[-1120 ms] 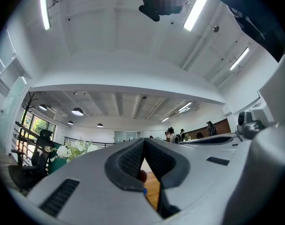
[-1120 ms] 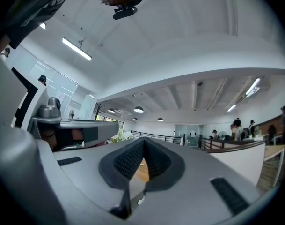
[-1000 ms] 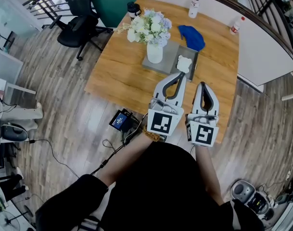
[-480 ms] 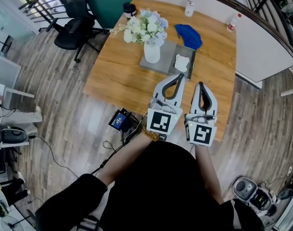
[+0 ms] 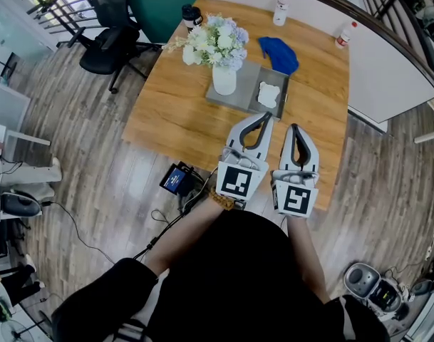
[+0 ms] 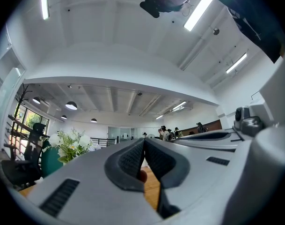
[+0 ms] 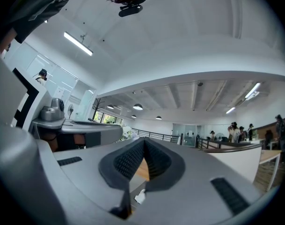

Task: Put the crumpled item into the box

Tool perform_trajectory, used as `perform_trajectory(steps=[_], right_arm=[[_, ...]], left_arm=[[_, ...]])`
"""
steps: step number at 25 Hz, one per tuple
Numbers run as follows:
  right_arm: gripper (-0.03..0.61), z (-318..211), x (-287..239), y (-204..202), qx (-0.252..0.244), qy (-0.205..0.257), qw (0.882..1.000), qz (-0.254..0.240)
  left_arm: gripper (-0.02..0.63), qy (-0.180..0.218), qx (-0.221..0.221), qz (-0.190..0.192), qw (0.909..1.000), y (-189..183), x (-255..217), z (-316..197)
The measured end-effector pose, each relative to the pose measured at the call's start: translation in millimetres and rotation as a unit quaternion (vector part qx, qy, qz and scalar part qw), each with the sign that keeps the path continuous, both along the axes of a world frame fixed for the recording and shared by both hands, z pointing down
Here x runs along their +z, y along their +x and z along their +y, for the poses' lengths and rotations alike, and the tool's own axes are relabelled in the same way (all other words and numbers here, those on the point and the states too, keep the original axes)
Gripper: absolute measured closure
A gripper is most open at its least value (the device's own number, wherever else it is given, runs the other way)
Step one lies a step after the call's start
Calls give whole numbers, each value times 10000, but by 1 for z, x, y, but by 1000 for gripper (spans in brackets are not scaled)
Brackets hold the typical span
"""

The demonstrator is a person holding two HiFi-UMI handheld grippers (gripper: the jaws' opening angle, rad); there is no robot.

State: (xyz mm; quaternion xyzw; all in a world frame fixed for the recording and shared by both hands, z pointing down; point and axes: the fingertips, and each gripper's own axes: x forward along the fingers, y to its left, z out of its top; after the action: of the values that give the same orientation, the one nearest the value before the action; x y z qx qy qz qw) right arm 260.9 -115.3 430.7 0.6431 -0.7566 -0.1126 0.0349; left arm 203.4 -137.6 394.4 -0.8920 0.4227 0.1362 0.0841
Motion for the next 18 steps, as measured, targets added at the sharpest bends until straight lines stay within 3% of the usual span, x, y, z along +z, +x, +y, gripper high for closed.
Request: perform_trajectory(steps=[18], right_arm=[[586,-1,2,9,102,-23,9999,-49]], left_arm=[[591,-37,49,5,10000,7,2,-2]])
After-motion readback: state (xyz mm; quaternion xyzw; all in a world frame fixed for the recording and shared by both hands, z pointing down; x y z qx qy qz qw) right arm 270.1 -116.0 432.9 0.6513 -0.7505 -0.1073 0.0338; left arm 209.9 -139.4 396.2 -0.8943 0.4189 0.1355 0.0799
